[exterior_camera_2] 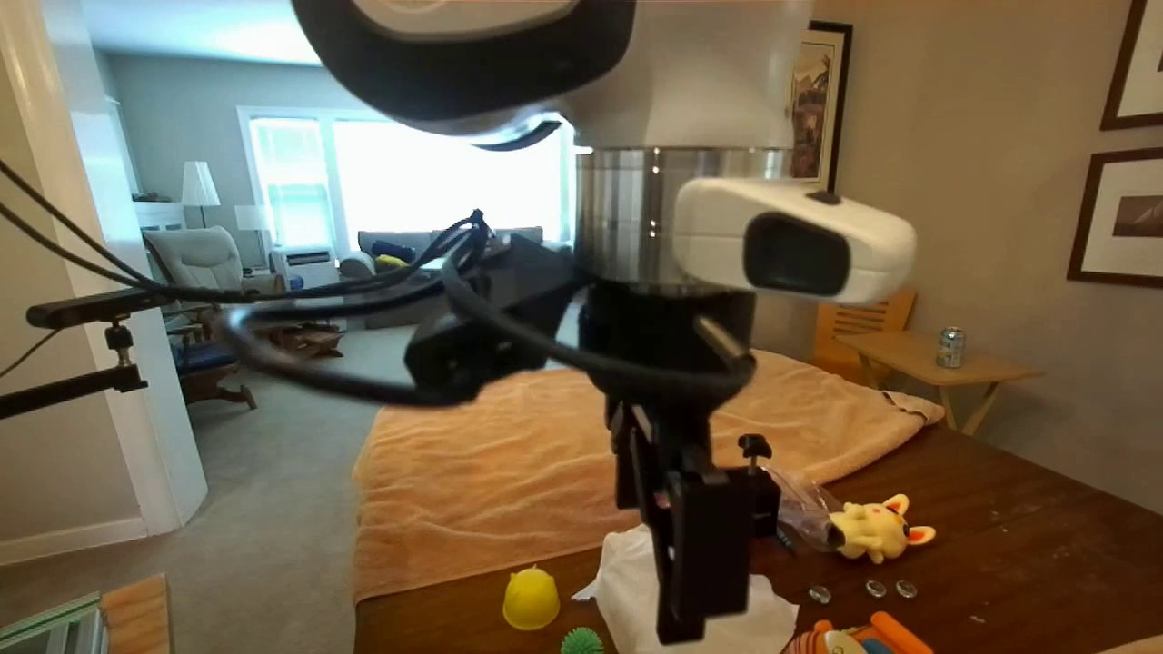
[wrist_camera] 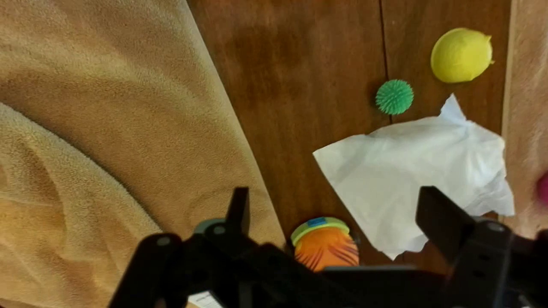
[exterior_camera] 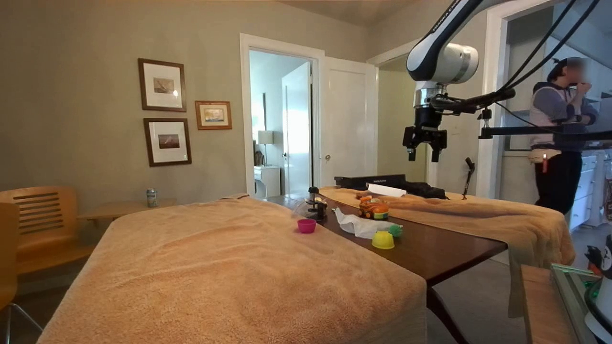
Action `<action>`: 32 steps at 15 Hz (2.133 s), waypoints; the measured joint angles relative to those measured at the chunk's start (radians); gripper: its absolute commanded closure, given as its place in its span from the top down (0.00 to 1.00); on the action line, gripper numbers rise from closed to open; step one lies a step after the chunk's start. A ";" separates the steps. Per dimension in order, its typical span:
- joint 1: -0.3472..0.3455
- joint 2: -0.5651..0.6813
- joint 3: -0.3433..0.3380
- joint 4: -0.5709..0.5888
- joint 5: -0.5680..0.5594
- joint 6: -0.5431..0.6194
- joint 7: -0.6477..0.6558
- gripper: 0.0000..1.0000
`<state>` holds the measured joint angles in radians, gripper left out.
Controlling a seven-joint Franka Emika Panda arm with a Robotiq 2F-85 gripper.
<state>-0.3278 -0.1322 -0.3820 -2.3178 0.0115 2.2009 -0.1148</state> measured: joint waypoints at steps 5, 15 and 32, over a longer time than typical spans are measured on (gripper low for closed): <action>-0.009 0.090 -0.022 0.058 0.080 0.033 -0.011 1.00; -0.010 0.129 -0.012 0.070 0.083 0.152 -0.197 1.00; -0.122 0.439 0.119 0.317 0.389 0.254 -0.693 1.00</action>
<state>-0.4502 0.3068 -0.2631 -2.0012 0.4008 2.4549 -0.8082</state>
